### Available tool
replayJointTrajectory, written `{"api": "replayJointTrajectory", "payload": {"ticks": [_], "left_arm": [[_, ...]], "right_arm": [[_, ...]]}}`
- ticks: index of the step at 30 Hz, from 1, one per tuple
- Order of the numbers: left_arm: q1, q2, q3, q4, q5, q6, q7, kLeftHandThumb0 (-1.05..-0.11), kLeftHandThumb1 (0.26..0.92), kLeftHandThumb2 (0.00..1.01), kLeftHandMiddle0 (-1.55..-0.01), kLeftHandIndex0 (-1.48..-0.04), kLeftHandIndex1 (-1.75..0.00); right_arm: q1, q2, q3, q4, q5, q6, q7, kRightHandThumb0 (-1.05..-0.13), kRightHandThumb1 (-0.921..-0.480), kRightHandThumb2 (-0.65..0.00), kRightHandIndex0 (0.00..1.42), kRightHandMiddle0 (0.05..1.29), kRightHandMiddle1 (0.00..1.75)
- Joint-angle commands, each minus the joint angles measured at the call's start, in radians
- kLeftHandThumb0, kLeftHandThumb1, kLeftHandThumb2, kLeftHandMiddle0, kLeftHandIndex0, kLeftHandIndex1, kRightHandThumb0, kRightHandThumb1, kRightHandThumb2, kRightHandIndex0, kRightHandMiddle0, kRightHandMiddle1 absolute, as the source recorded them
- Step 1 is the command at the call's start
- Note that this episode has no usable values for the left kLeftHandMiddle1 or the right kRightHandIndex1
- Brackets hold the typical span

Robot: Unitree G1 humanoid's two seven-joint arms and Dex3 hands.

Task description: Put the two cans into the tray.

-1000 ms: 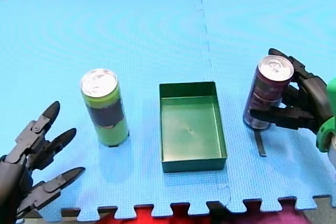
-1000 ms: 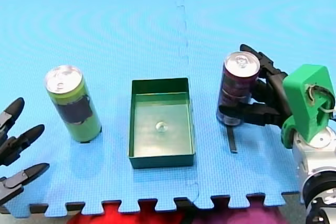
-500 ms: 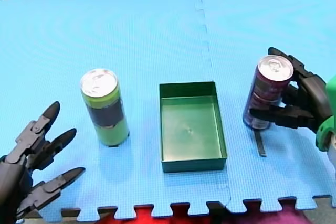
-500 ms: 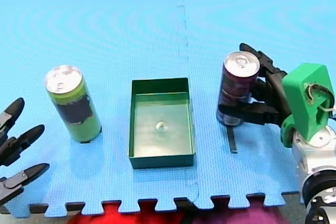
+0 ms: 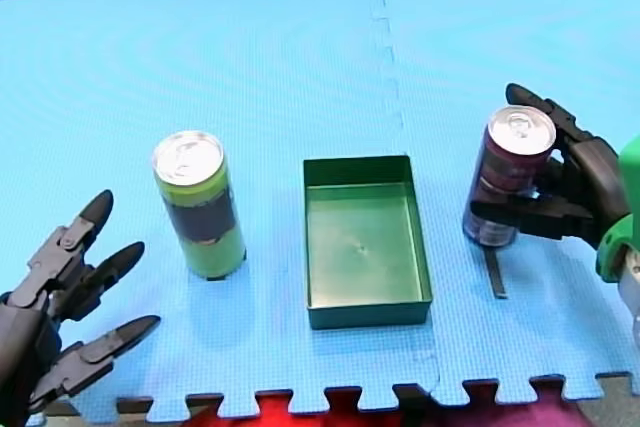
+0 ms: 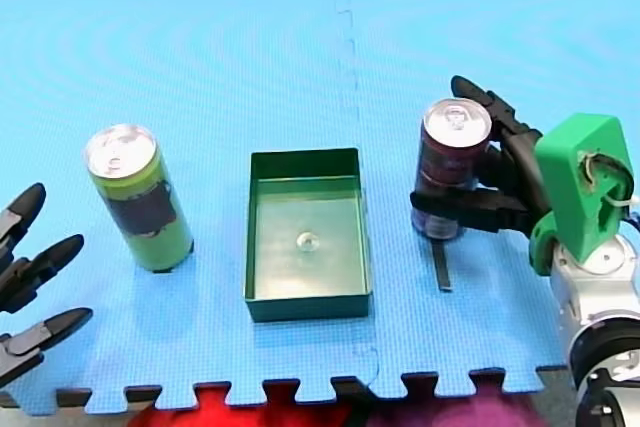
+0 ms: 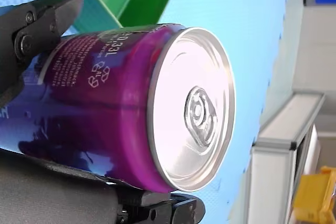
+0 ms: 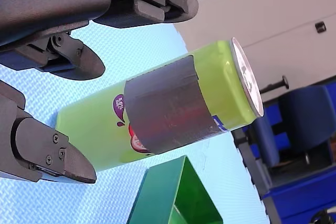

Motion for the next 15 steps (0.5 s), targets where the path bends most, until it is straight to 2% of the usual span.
{"api": "replayJointTrajectory", "payload": {"ticks": [1, 12, 13, 14, 15], "left_arm": [[-0.002, 0.004, 0.005, -0.001, -0.007, 0.003, 0.0, -1.048, 0.848, 0.0, -0.51, -0.24, 0.0], [0.002, 0.008, 0.004, -0.011, -0.019, 0.017, -0.012, -1.048, 0.844, 0.0, -0.51, -0.24, 0.0], [0.003, 0.008, 0.004, -0.013, -0.018, 0.018, -0.011, -1.048, 0.843, 0.0, -0.51, -0.24, 0.0], [0.004, 0.007, 0.004, -0.015, -0.016, 0.019, -0.009, -1.048, 0.843, 0.0, -0.51, -0.24, 0.0], [0.004, 0.007, 0.004, -0.016, -0.015, 0.02, -0.008, -1.048, 0.843, 0.0, -0.5, -0.24, 0.0]], "right_arm": [[-0.006, -0.001, -0.005, -0.001, 0.007, 0.002, 0.006, -0.792, -0.614, 0.0, 0.29, 0.17, 0.0], [-0.007, 0.002, -0.009, -0.002, 0.007, -0.003, 0.007, -0.718, -0.6, 0.0, 0.31, 0.19, 0.01], [-0.006, 0.003, -0.007, -0.002, 0.003, -0.008, -0.003, -0.68, -0.632, -0.006, 0.54, 0.48, 0.06], [-0.003, 0.001, 0.006, -0.004, -0.016, -0.024, -0.041, -0.65, -0.655, -0.007, 0.71, 0.66, 0.06], [0.0, -0.002, 0.026, -0.005, -0.044, -0.041, -0.093, -0.615, -0.67, -0.004, 0.81, 0.86, 0.09]]}}
